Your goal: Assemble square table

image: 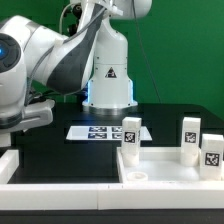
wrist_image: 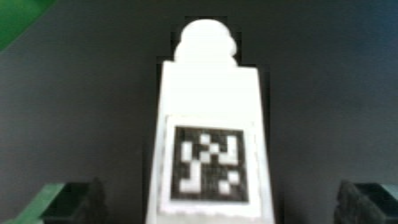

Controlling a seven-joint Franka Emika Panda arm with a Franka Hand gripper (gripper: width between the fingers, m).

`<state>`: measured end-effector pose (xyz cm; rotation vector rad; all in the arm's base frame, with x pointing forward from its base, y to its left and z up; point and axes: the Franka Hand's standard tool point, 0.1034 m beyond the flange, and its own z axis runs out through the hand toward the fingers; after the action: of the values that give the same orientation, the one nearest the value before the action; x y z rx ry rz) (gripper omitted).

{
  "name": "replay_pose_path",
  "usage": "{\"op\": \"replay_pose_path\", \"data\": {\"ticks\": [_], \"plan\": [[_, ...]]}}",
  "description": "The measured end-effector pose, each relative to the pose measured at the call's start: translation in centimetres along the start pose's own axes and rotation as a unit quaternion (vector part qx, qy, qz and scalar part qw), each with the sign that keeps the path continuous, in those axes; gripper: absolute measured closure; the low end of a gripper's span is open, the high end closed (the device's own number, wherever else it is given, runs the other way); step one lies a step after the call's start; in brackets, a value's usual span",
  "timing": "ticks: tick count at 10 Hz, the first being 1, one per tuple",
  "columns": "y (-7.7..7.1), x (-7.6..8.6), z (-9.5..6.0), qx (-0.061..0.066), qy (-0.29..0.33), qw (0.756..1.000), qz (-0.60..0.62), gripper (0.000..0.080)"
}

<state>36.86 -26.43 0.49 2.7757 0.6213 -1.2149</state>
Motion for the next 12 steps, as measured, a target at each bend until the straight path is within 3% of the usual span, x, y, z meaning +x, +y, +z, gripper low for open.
{"op": "replay_pose_path", "data": {"ticks": [3,5,10,11,12], "plan": [[0.0,0.1,0.0,0.0,0.0,1.0,0.0,0.0165],[0.0,0.1,0.0,0.0,0.0,1.0,0.0,0.0516],[-0.1,0.1,0.0,0.0,0.0,1.0,0.0,0.0514],[-0.5,0.2,-0.7,0.003,-0.003,1.0,0.002,0.0514],[-1.9,0.8,-3.6,0.0,-0.002,1.0,-0.006,0.0512]]}}
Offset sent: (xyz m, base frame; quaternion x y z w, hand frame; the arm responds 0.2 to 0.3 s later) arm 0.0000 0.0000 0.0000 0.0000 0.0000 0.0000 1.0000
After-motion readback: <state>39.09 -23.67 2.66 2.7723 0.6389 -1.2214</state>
